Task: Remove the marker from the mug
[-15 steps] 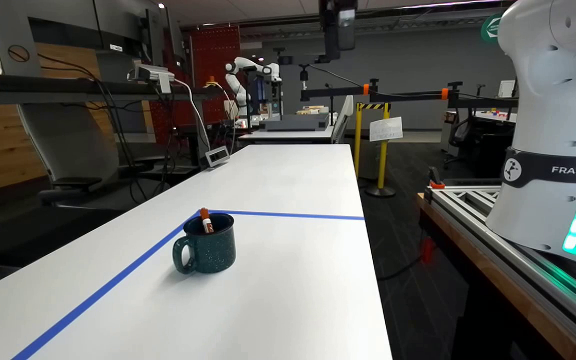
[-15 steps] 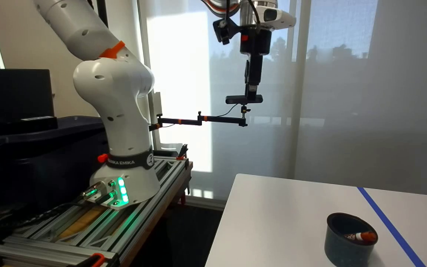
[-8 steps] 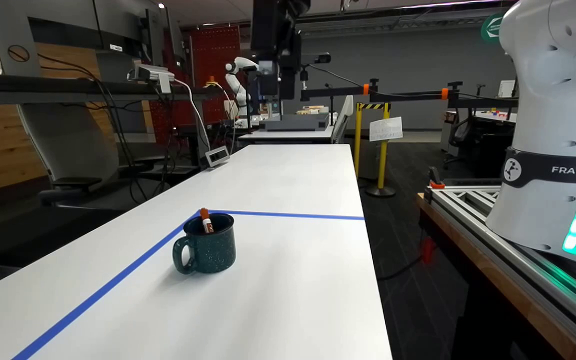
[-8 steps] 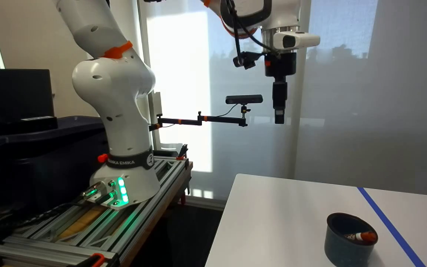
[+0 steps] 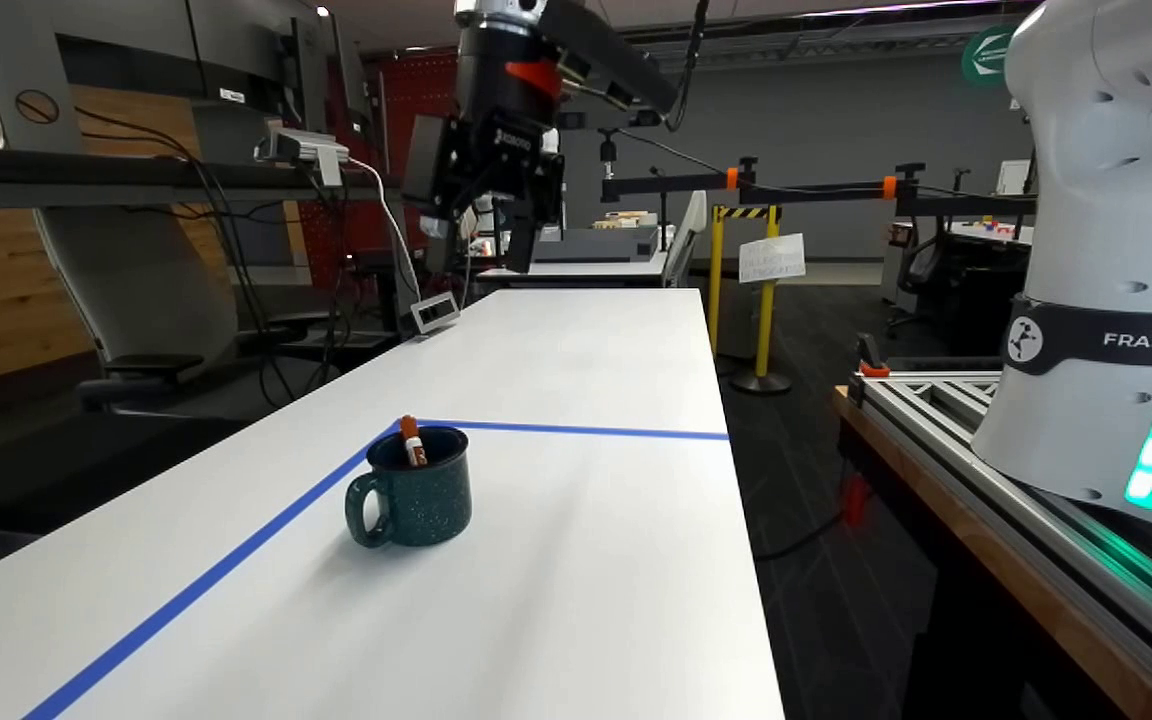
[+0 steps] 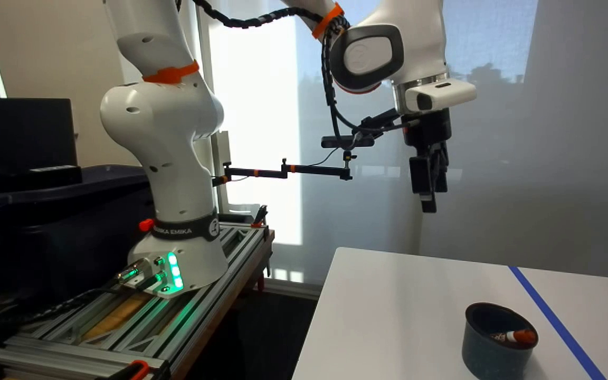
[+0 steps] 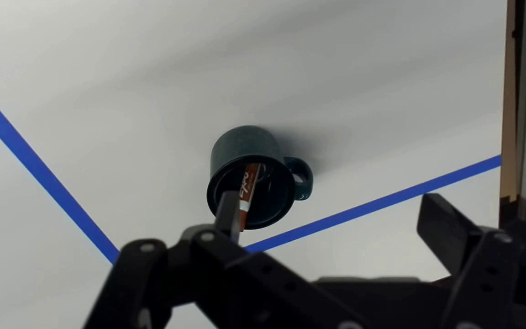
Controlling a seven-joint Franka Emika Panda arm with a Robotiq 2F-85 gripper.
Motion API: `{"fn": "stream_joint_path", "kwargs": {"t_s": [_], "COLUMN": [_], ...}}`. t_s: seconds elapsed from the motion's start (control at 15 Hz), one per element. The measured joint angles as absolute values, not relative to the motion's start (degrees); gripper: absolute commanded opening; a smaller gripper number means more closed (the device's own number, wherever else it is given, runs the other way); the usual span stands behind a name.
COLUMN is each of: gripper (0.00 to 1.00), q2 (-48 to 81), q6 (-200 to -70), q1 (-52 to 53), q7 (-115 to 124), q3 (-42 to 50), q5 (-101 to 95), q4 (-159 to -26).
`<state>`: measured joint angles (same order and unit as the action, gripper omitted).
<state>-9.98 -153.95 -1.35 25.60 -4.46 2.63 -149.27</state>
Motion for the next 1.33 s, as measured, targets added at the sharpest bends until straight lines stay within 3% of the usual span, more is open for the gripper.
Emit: {"fn": "stream_joint_path", "kwargs": {"t_s": [0.33,1.07,1.2,1.33], "gripper": [1.00,1.00,0.95,0.81], "q2": [-2.2,11.6,13.8,16.1], "q6": [-162.2,-165.2,-165.2,-165.2], "q1": [-4.6,-2.7,-0.9,0.9], "q7": [41.1,74.6,79.5,83.4], "q3": [-4.7,2.5,4.3,5.8], "q5": [-6.3,-29.3,-33.3,-36.2], "q4": [-148.1,-136.5,-134.3,-132.3]}}
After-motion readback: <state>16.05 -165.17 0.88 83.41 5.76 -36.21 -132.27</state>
